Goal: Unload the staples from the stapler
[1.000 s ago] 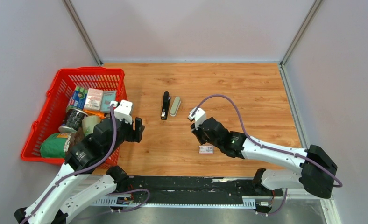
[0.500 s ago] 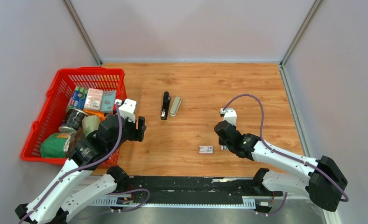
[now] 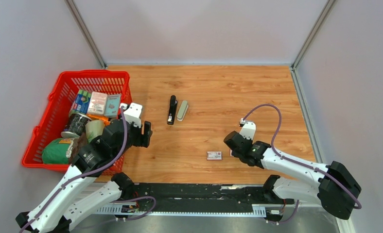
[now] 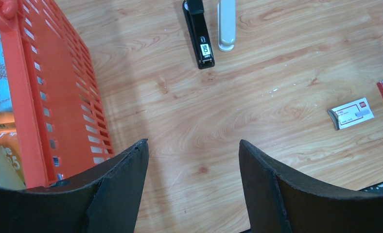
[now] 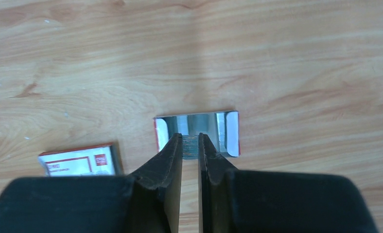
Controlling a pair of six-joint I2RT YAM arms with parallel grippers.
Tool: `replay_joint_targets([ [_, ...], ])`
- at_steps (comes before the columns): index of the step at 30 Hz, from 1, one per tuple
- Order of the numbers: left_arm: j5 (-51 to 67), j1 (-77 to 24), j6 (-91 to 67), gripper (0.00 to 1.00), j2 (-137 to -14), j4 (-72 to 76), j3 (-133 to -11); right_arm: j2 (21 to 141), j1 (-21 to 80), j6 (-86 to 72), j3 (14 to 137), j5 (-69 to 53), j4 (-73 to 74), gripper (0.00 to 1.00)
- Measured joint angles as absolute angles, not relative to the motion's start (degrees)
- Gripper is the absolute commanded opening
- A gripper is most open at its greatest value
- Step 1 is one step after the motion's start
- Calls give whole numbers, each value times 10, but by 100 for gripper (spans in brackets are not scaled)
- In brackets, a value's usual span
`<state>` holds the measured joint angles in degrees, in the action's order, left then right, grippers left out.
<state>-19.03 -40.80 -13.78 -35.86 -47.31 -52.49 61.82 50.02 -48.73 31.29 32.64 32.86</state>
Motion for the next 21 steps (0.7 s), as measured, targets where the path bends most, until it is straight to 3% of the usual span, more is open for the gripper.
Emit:
replay_joint_targets([
  [21, -188, -408, -138, 75, -362, -473, -525, 650, 497, -542, 289, 344, 334, 14],
])
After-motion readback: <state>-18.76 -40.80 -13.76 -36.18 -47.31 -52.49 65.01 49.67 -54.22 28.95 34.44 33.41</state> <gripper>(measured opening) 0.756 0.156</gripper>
